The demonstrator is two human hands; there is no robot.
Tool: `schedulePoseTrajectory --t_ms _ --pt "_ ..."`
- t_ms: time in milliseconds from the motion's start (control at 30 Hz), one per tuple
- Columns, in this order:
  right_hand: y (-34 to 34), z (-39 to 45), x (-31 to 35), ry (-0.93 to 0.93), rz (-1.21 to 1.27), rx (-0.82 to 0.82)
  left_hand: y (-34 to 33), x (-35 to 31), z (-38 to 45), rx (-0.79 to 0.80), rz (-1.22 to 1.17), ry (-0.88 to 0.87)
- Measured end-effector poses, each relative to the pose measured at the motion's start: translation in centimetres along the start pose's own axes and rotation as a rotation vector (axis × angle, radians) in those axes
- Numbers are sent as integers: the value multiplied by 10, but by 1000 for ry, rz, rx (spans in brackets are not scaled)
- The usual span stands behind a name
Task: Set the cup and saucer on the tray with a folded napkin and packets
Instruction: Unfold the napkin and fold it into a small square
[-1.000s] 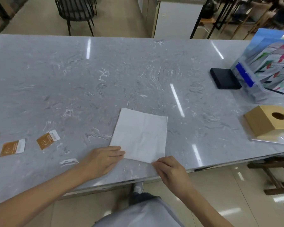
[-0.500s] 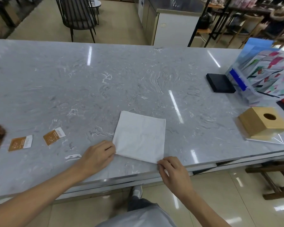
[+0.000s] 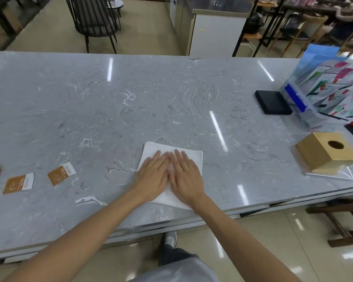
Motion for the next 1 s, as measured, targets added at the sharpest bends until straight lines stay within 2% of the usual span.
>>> schedulePoseTrajectory --t_ms 67,133,333,400,467,500,600,667,733,867,1000 --pt "1 -3 -32 -168 -80 69 -6 15 2 50 62 85" --pt "7 -12 -60 -265 -109 35 -7 31 1 45 72 132" --pt "13 -19 -64 -281 -56 -12 -3 37 5 51 14 121" --pt "24 -20 -59 -298 36 -106 5 40 14 -26 -57 84" --pt "36 -23 -52 -366 96 -190 13 38 33 -116 -147 -30" --pt "41 -27 -47 -428 116 -179 16 32 46 -125 -177 -106" --pt "49 -42 -35 -588 114 28 23 -3 93 35 -138 -379" --pt "51 -54 -29 -614 16 177 27 -32 121 196 -48 -569" --pt "52 -63 -25 -633 -40 260 36 -53 145 367 15 -692" --pt "53 -70 -25 -701 91 289 57 -68 182 545 248 -821" --pt "52 -71 -30 -743 276 238 58 -72 201 616 294 -802"
Point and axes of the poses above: each hand's wrist, its own z-axis towards the middle knuckle, its own y-axis out of the back of the hand, x = y × z, the point moved 2 cm from there along z, towards the middle knuckle, and after that the axes turned 7 degrees about z, right-handed, at the moved point
